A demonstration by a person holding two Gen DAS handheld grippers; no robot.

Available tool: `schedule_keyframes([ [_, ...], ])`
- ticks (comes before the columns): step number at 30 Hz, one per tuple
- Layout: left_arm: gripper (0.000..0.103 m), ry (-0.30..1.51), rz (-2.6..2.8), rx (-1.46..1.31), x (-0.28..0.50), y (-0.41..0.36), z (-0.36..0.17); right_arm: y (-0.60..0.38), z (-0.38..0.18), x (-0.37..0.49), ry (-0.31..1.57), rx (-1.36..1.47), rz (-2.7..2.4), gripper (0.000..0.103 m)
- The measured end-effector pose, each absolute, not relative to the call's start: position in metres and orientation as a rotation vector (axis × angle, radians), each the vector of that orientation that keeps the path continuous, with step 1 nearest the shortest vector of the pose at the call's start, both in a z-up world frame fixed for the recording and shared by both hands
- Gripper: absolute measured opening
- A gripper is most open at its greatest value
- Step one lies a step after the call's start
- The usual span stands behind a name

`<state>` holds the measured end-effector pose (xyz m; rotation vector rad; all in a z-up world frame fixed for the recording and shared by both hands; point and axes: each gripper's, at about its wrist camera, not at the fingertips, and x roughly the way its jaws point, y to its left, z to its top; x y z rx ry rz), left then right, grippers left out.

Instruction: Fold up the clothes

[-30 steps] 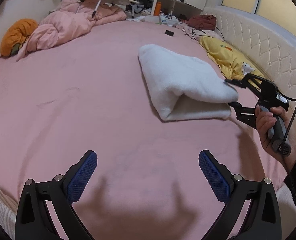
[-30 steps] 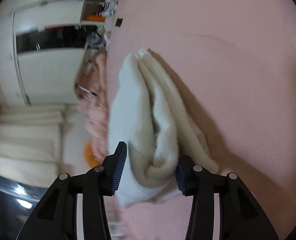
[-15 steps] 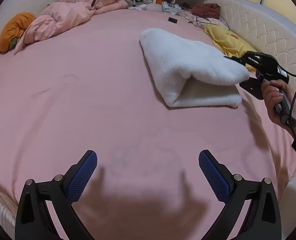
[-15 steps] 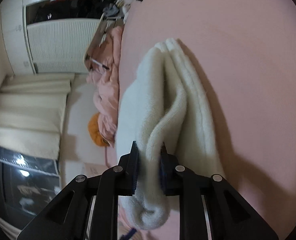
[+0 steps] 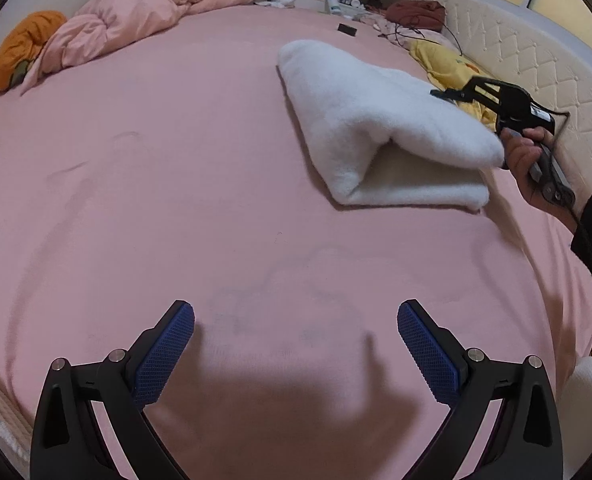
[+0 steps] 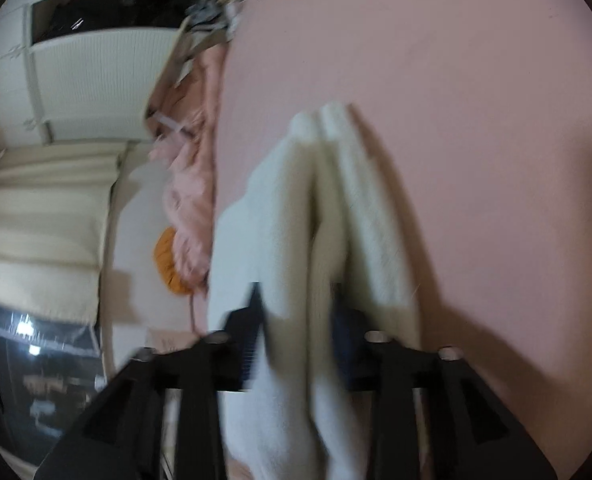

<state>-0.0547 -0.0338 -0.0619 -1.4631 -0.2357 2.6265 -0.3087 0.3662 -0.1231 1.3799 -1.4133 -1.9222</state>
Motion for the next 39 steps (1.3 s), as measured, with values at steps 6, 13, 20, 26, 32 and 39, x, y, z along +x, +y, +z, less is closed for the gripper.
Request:
schedule_keyframes([
  [6, 0.102, -0.227, 2.621, -1.472, -0.059, -0.031, -0.064, 0.358, -0.101, -0.310, -1.237, 1.387, -2.104, 0.025],
  [13, 0.102, -0.193, 2.667, -1.454, -0.060, -0.033, -0.056, 0.326, 0.009, -0.213, -0.496, 1.086, -2.971, 0.042],
  [20, 0.102, -0.108, 2.753, -1.325, -0.049, -0.032, -0.030, 0.233, 0.006, -0.081, -0.065, 1.041, -3.013, 0.042],
  [26, 0.102, -0.068, 2.746, -1.249, -0.030, -0.026, -0.017, 0.193, -0.024, -0.019, -0.179, 1.126, -2.981, 0.042],
  [32, 0.102, -0.006, 2.769, -1.201, -0.009, -0.018, -0.004, 0.195, -0.013, 0.008, -0.205, 1.029, -3.051, 0.103],
  [39, 0.102, 0.001, 2.768, -1.193, 0.010, -0.010, 0.009, 0.204, 0.012, 0.026, -0.323, 0.895, -2.966, 0.103],
])
